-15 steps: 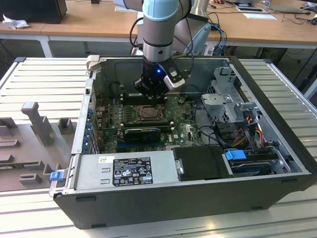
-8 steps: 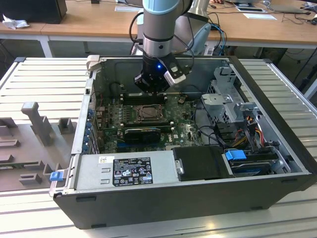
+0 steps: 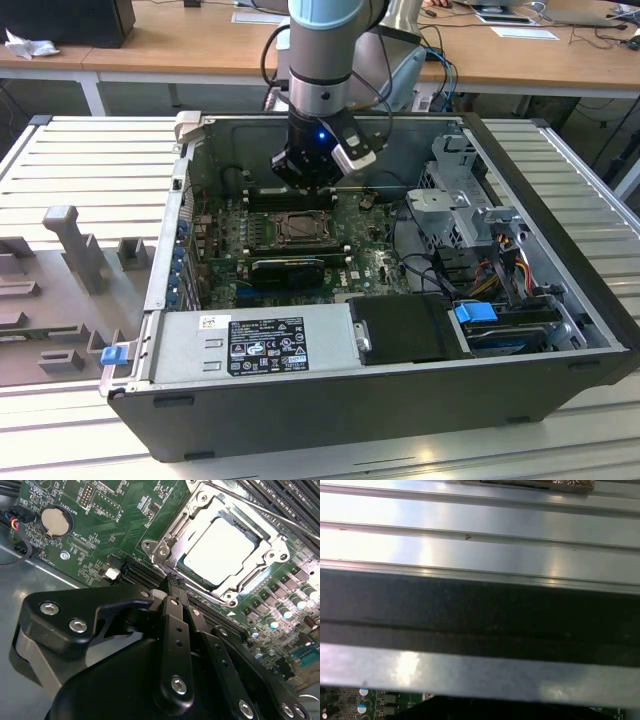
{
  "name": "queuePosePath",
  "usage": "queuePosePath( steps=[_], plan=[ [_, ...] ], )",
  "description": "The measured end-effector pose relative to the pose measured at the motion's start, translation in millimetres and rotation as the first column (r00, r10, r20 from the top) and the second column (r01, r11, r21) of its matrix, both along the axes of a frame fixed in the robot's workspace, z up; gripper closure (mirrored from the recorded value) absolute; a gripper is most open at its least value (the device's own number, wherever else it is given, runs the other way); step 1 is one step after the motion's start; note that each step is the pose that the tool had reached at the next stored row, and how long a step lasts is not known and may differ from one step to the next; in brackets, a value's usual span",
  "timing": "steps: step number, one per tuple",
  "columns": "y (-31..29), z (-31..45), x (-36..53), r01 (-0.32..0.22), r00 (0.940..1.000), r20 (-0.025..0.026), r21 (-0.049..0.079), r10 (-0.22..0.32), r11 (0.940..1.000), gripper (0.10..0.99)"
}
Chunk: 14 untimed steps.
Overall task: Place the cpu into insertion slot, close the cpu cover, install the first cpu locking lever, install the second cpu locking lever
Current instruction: 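Install the first cpu locking lever, then install the second cpu locking lever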
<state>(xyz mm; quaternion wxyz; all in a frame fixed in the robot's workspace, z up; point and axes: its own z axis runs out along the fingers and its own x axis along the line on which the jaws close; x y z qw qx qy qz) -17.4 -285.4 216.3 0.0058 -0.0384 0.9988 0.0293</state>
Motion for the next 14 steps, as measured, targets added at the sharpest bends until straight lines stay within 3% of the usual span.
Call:
queuePosePath(
  steps=[14],
  plan=[
    [-5.3,3.3,0.0,0.000,1.0000,-0.0001,0.000,0.000,1.0000,0.980]
  ],
)
